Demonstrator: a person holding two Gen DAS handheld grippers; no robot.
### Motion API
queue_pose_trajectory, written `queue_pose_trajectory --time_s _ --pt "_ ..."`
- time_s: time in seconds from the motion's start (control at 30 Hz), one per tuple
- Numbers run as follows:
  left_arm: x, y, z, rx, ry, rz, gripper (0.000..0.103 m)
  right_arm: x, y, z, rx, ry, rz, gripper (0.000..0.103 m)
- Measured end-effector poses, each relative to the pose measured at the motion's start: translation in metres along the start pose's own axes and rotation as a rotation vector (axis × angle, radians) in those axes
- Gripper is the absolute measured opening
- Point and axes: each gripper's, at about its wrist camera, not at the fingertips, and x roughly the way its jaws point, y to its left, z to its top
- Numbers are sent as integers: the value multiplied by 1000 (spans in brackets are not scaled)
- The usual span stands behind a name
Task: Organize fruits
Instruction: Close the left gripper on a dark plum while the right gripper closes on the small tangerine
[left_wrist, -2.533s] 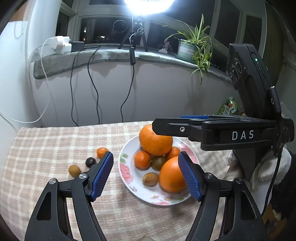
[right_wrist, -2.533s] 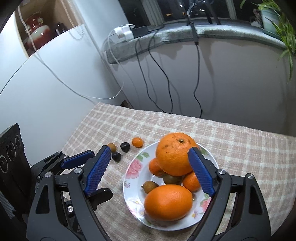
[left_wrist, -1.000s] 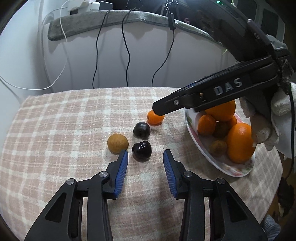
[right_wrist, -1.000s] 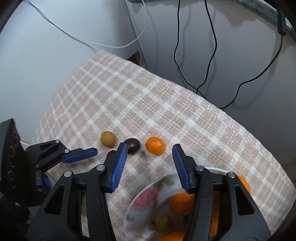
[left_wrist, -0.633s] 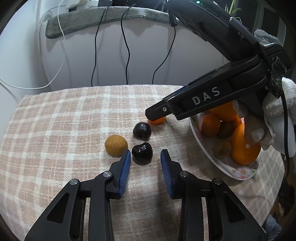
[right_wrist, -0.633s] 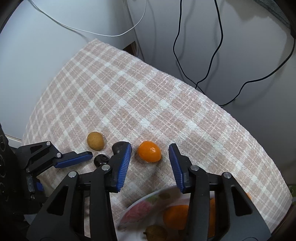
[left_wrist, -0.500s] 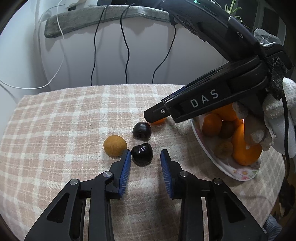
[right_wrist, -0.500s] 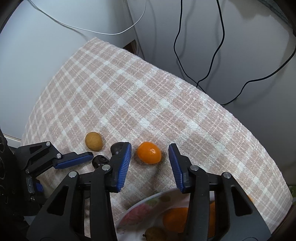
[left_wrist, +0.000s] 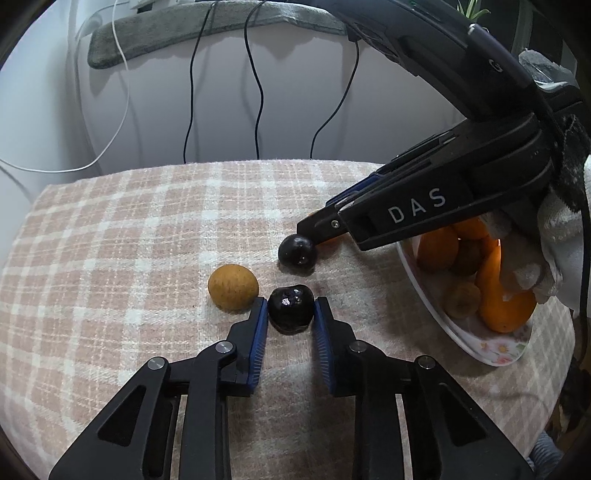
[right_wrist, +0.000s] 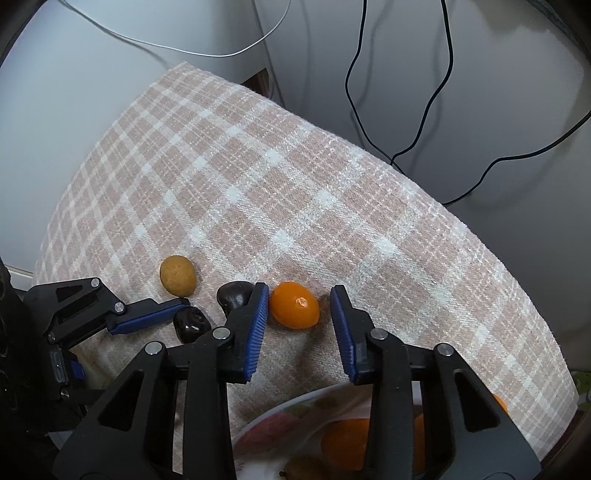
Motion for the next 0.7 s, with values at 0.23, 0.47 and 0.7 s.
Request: queue_pose_trajectory --time_s 0.23,0.47,0.7 --pt "2 8 0 -13 -5 -11 23 1 3 -1 -4 -4 2 29" --pt "-2 9 -3 -24 -11 -18 23 -6 2 -5 5 -25 10 29" --pt "-13 6 -6 -25 -31 -27 23 -20 4 -12 4 -54 21 29"
